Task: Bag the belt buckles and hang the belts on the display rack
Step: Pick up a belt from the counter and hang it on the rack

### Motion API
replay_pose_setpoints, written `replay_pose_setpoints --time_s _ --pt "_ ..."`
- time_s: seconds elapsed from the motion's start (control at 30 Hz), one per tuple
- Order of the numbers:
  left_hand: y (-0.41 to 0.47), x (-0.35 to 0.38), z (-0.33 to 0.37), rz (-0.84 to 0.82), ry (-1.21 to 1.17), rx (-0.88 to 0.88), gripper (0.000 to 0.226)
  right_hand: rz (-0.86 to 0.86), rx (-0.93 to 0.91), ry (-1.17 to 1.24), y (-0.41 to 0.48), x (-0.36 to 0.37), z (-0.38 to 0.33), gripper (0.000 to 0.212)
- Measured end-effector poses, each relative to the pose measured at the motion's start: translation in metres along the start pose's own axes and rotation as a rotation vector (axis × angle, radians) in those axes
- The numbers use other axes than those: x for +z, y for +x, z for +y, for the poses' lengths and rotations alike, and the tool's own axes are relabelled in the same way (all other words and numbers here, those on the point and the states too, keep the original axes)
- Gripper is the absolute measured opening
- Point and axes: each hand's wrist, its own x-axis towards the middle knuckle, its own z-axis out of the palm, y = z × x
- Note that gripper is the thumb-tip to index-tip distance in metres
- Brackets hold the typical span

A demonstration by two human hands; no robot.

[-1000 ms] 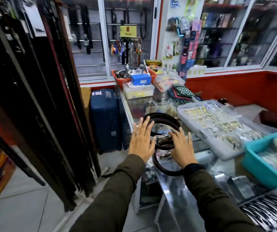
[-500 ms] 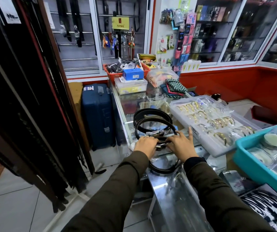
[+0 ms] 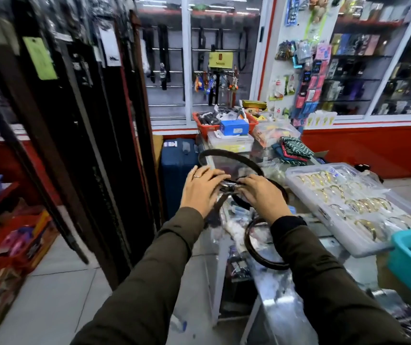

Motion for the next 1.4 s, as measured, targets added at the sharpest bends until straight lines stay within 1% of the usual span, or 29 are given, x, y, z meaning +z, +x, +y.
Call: replay_pose_setpoints --time_s 0.07,0.1,0.13,0.2,0.23,0.27,0.3,0.33,0.4,0.43,0.5,0.57,0.6,0.63,0.7,0.77,0.83,0.93,1.07,1.17,1.27,1.4 --pt "-0.007 -0.019 -0.017 0.107 -0.09 -0.12 0.039 0.011 -0.006 0.133 0.013 0.007 -0.021 0.031" --pt "-0.011 -0.029 -0.023 0.161 -0.163 -0.199 0.043 0.016 0.002 0.222 0.018 0.011 -0.031 0.031" --pt "-0.014 -0.038 -0.027 0.217 -0.285 -0.292 0.051 0.019 0.023 0.317 0.023 0.016 -0.042 0.03" --pt "-0.016 -0.052 -0.03 0.33 -0.634 -0.533 0.066 0.018 0.095 0.502 0.031 0.025 -0.061 0.029" --pt "-0.017 -0.058 -0.032 0.366 -0.774 -0.671 0.066 0.01 0.126 0.587 0.034 0.028 -0.07 0.028" --pt "-0.019 -0.063 -0.034 0.381 -0.873 -0.776 0.059 -0.007 0.145 0.668 0.036 0.032 -0.08 0.024" --pt "-0.021 -0.067 -0.039 0.374 -0.949 -0.833 0.049 -0.032 0.147 0.75 0.038 0.036 -0.089 0.017" --pt "-0.025 -0.067 -0.042 0.348 -1.015 -0.848 0.041 -0.053 0.138 0.828 0.039 0.038 -0.097 0.012" --pt "-0.034 -0.07 -0.05 0.274 -1.082 -0.809 0.036 -0.087 0.099 0.946 0.041 0.041 -0.11 0.014" --pt "-0.039 -0.073 -0.053 0.241 -1.064 -0.778 0.036 -0.108 0.097 0.992 0.042 0.042 -0.116 0.014" --pt "-0.045 -0.079 -0.059 0.216 -0.95 -0.729 0.038 -0.133 0.133 1.065 0.045 0.046 -0.127 0.013" --pt "-0.048 -0.086 -0.067 0.236 -0.855 -0.722 0.038 -0.096 0.179 1.085 0.047 0.049 -0.137 0.024" --pt "-0.048 -0.092 -0.07 0.255 -0.838 -0.716 0.037 -0.073 0.18 1.094 0.049 0.049 -0.142 0.029" --pt "-0.048 -0.099 -0.073 0.279 -0.834 -0.704 0.036 -0.066 0.159 1.114 0.052 0.048 -0.148 0.029" --pt "-0.046 -0.115 -0.079 0.34 -0.841 -0.678 0.033 -0.088 0.073 1.159 0.06 0.043 -0.161 0.02" --pt "-0.043 -0.134 -0.085 0.417 -0.881 -0.653 0.034 -0.098 0.006 1.203 0.07 0.034 -0.176 0.018" --pt "-0.04 -0.152 -0.092 0.503 -0.955 -0.668 0.035 -0.081 -0.023 1.247 0.083 0.026 -0.192 0.018" --pt "-0.04 -0.18 -0.104 0.615 -0.992 -0.696 0.024 -0.069 -0.072 1.303 0.104 0.014 -0.221 0.019" --pt "-0.034 -0.22 -0.123 0.688 -0.985 -0.668 0.021 -0.052 -0.125 1.383 0.133 -0.001 -0.262 0.021" --pt "-0.025 -0.253 -0.135 0.722 -0.942 -0.602 0.023 -0.05 -0.181 1.438 0.155 -0.014 -0.292 0.022" --pt "-0.012 -0.289 -0.145 0.808 -0.867 -0.559 0.021 -0.011 -0.222 1.472 0.179 -0.031 -0.324 0.028" --pt "0.011 -0.336 -0.161 0.907 -0.8 -0.531 0.025 0.028 -0.285 1.482 0.212 -0.063 -0.363 0.027"
